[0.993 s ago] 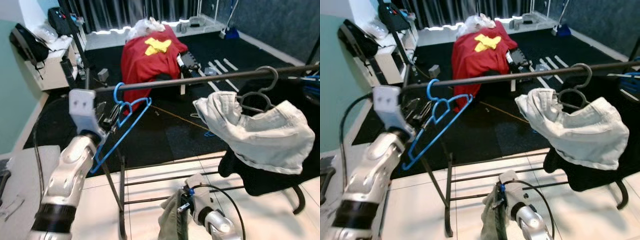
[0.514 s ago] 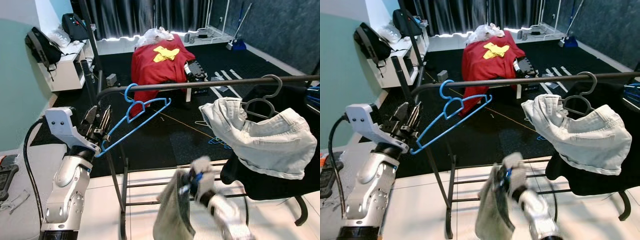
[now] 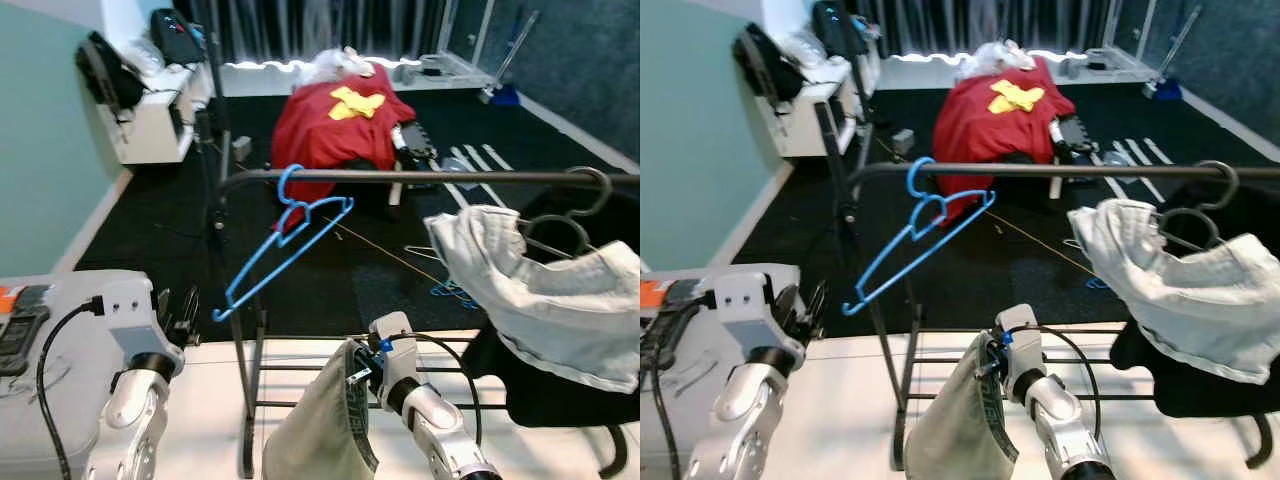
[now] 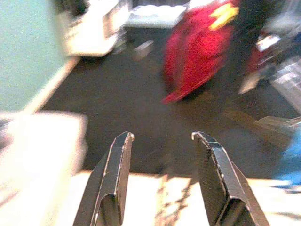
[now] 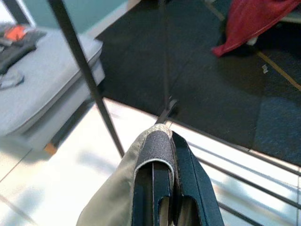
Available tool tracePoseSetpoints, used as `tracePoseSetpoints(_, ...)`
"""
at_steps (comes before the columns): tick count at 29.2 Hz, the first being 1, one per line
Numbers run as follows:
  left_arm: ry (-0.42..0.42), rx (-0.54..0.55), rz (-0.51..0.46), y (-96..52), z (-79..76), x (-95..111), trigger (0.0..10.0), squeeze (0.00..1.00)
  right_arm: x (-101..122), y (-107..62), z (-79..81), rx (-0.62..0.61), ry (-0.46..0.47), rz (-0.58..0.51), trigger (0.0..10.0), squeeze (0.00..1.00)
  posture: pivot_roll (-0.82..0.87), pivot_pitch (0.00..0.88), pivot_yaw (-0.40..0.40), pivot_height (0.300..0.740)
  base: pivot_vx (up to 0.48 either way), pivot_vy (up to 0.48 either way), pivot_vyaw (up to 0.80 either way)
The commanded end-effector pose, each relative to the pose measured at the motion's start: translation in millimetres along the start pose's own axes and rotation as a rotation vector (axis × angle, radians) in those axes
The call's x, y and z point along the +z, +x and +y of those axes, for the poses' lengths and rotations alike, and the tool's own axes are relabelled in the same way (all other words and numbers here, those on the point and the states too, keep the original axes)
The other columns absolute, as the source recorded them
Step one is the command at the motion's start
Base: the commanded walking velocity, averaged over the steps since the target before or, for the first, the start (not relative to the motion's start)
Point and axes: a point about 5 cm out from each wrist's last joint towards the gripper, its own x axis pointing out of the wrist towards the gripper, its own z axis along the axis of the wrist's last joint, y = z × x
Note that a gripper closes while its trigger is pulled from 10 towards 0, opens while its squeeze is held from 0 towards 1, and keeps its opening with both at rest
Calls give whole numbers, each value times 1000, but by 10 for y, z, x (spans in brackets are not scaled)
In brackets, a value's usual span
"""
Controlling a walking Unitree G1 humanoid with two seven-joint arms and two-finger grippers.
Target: Hang hanger
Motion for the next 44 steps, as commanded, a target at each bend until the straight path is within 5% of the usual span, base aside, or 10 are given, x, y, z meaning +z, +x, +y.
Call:
tracePoseSetpoints(1, 63, 30, 89, -33, 72, -162, 10000, 0, -76, -22, 11, -1, 0, 44, 10000, 0, -19, 32, -22, 740, 0, 0, 800)
tracePoseSetpoints(6, 97, 61, 188, -28, 110, -325, 10000, 0, -179, -30, 1, -6, 9, 95, 10000, 0, -23, 29, -9, 740, 0, 0, 800)
tracePoseSetpoints(8, 116, 6, 256, -22, 32, -430, 10000, 0, -232, -34, -4, -14, 30, 121, 10000, 0, -34, 29, -13, 740, 0, 0, 800)
tracePoseSetpoints(11, 155, -237, 396, -98, -322, -718, 10000, 0, -381, -56, 1, -37, 68, 193, 10000, 0, -26, 27, -8, 740, 0, 0, 800)
tracePoseSetpoints(13, 155, -237, 396, -98, -322, -718, 10000, 0, -381, -56, 1, -37, 68, 193, 10000, 0, -26, 27, -8, 740, 0, 0, 800)
tracePoseSetpoints(14, 170, -331, 448, -139, -444, -827, 10000, 0, -434, -63, 17, -40, 73, 222, 10000, 0, -34, 24, -2, 740, 0, 0, 800)
tracePoseSetpoints(17, 169, -323, 483, -104, -470, -909, 10000, 0, -467, -59, 42, -47, 87, 238, 10000, 0, -40, 24, -2, 740, 0, 0, 800)
tracePoseSetpoints(18, 140, -277, 519, -62, -444, -965, 10000, 0, -471, -38, 55, -84, 154, 237, 10000, 0, -45, 25, 11, 740, 0, 0, 800)
tracePoseSetpoints(24, 128, -232, 536, -3, -416, -995, 10000, 0, -454, 1, 67, -123, 223, 240, 10000, 0, -35, 28, 7, 740, 0, 0, 800)
tracePoseSetpoints(44, 43, -214, 464, 0, -381, -956, 10000, 0, -406, 60, 120, -86, 165, 233, 10000, 0, -42, 32, 8, 740, 0, -96, 800)
